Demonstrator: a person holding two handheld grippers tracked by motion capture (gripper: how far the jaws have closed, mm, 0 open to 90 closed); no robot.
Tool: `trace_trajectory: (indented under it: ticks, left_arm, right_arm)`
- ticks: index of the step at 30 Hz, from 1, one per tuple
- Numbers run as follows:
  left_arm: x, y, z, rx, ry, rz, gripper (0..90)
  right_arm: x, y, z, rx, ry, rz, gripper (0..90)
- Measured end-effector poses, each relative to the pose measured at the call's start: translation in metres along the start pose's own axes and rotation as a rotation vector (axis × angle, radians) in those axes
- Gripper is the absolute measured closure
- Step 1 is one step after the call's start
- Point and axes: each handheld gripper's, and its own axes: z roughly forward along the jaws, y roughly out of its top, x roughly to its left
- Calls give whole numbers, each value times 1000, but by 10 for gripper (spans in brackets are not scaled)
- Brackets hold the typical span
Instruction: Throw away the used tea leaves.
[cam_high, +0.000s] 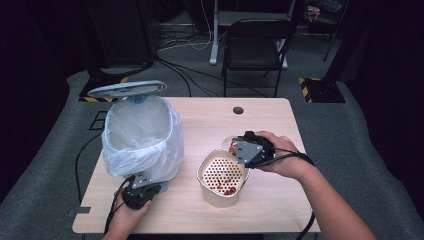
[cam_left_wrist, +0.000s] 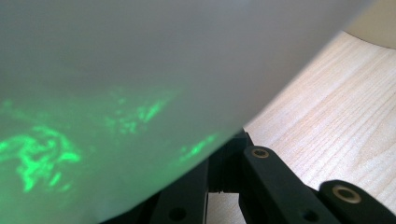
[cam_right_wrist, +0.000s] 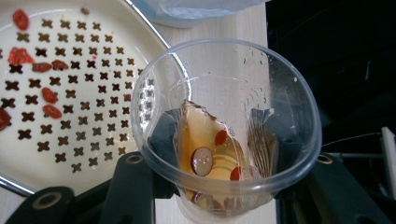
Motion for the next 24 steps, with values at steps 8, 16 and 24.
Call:
trace_trajectory:
  ticks: [8,16,24]
  left_arm:
    - [0,0,0,4,0,5,900]
    - [0,0,0,-1,0,-1,900]
    - [-2,0,2,-25,-10,-24,900]
  right_arm:
    - [7,5,-2,-23,-45,-130,549]
    - [15,9,1,2,-48,-226,549]
    - [23,16,2,51,-73,-360,548]
